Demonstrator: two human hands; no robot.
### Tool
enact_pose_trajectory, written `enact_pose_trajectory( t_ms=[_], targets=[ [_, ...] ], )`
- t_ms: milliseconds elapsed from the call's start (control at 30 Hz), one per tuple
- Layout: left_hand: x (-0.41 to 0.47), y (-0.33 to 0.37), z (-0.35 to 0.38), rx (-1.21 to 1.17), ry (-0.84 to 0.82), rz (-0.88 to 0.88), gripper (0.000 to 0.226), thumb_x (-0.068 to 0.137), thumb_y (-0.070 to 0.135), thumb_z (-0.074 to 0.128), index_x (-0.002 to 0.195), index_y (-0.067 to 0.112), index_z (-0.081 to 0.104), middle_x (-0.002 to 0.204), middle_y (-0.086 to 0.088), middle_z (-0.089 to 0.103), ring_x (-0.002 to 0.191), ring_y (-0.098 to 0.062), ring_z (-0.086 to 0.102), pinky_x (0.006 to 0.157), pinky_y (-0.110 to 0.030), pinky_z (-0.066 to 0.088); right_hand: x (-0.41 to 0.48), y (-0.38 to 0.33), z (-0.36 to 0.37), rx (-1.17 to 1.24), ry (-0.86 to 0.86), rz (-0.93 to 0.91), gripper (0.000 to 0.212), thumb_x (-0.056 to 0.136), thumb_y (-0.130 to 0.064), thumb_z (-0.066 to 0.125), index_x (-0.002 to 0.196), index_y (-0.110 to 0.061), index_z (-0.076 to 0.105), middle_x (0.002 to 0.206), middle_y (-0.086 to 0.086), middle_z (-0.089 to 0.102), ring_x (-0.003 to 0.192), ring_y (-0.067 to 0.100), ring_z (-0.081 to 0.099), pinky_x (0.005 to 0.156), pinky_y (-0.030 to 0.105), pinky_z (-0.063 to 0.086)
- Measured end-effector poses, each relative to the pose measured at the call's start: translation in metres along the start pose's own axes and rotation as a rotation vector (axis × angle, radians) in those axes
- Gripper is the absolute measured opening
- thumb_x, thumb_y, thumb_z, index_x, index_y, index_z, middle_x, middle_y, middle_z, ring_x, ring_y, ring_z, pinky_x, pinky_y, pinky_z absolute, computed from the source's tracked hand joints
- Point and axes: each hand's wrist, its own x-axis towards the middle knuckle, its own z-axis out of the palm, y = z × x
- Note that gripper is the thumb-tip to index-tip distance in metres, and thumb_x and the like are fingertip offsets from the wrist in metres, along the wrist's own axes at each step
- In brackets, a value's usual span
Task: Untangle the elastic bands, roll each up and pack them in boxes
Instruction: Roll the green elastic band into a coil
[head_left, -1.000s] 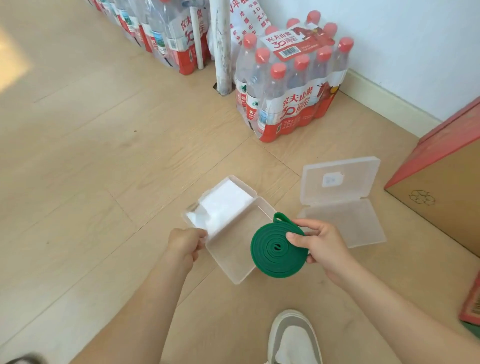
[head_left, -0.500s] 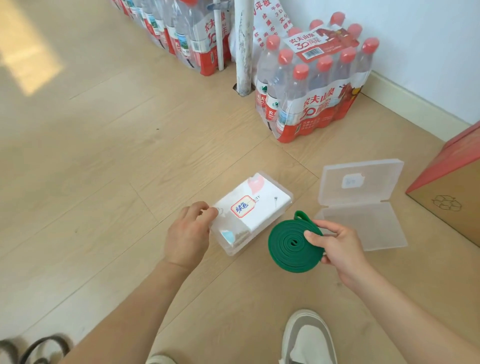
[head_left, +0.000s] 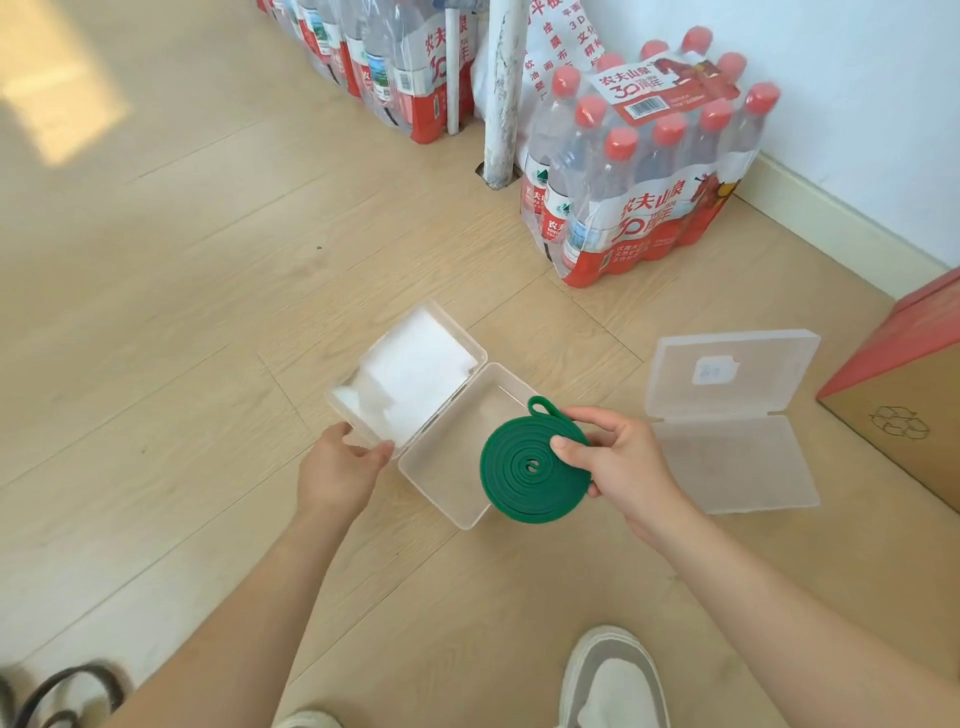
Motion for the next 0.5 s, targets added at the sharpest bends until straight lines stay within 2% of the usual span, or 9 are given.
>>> enact_pose_trajectory(
  t_ms=[67,100,167,233,300,400,500],
  targets=[
    [-0.011,0.001,-0.008,0.112,0.134,0.148,0.077,0.076,0.024,0.077,0.140,0.015,0.035,0.115,-0.006,0.055,0.101,-0.023,0.056,0.090,-0.038,0.047,0.006,-0.003,0.011,-0.019,-0.017,-0.010,0.028,0.083,-0.010,0.073,0.104,-0.029,0.068,0.084,0.005,0.070,0.061,0.010,0.058,0.043,0.020,0.039],
    [-0.020,0.005,-0.012,0.121,0.130,0.298,0.084,0.073,0.023,0.080,0.141,0.021,0.032,0.123,-0.004,0.047,0.107,-0.020,0.051,0.092,-0.034,0.044,0.008,-0.004,0.017,-0.025,-0.021,-0.012,0.027,0.083,-0.012,0.073,0.102,-0.031,0.068,0.085,0.006,0.070,0.064,0.012,0.059,0.045,0.021,0.040],
    [-0.036,0.019,-0.014,0.271,-0.076,0.615,0.094,0.068,0.034,0.082,0.144,0.032,0.026,0.135,0.004,0.036,0.121,-0.014,0.035,0.100,-0.028,0.035,0.011,-0.005,0.028,-0.033,-0.019,-0.017,0.027,0.083,-0.013,0.073,0.100,-0.033,0.067,0.084,0.007,0.070,0.066,0.014,0.061,0.046,0.022,0.042],
    [-0.046,0.026,-0.002,0.482,-0.233,0.783,0.102,0.066,0.050,0.078,0.146,0.036,0.018,0.147,0.008,0.022,0.130,-0.014,0.022,0.103,-0.028,0.031,0.013,-0.004,0.039,-0.026,-0.005,-0.030,0.027,0.083,-0.012,0.073,0.095,-0.035,0.067,0.083,0.009,0.071,0.065,0.015,0.061,0.046,0.023,0.043],
    [-0.050,0.026,0.013,0.524,-0.225,0.752,0.103,0.066,0.054,0.076,0.147,0.036,0.013,0.148,0.007,0.020,0.129,-0.018,0.025,0.100,-0.029,0.035,0.014,-0.004,0.048,0.006,0.005,-0.028,0.027,0.083,-0.012,0.072,0.094,-0.036,0.066,0.084,0.011,0.072,0.066,0.017,0.063,0.046,0.023,0.043],
    [-0.046,0.023,0.027,0.422,-0.152,0.688,0.102,0.068,0.051,0.075,0.146,0.028,0.015,0.136,0.002,0.038,0.117,-0.020,0.041,0.095,-0.027,0.037,0.020,-0.003,0.056,0.027,-0.025,-0.017,0.029,0.085,-0.011,0.071,0.105,-0.032,0.066,0.084,0.009,0.073,0.066,0.017,0.064,0.048,0.024,0.044],
    [-0.038,0.019,0.034,0.501,-0.087,0.687,0.107,0.071,0.054,0.072,0.149,0.016,0.010,0.132,0.000,0.044,0.113,-0.021,0.046,0.094,-0.027,0.037,0.029,-0.002,0.059,-0.059,-0.085,-0.040,0.027,0.087,-0.011,0.068,0.096,-0.036,0.063,0.084,0.010,0.072,0.066,0.018,0.064,0.050,0.027,0.045]
  ],
)
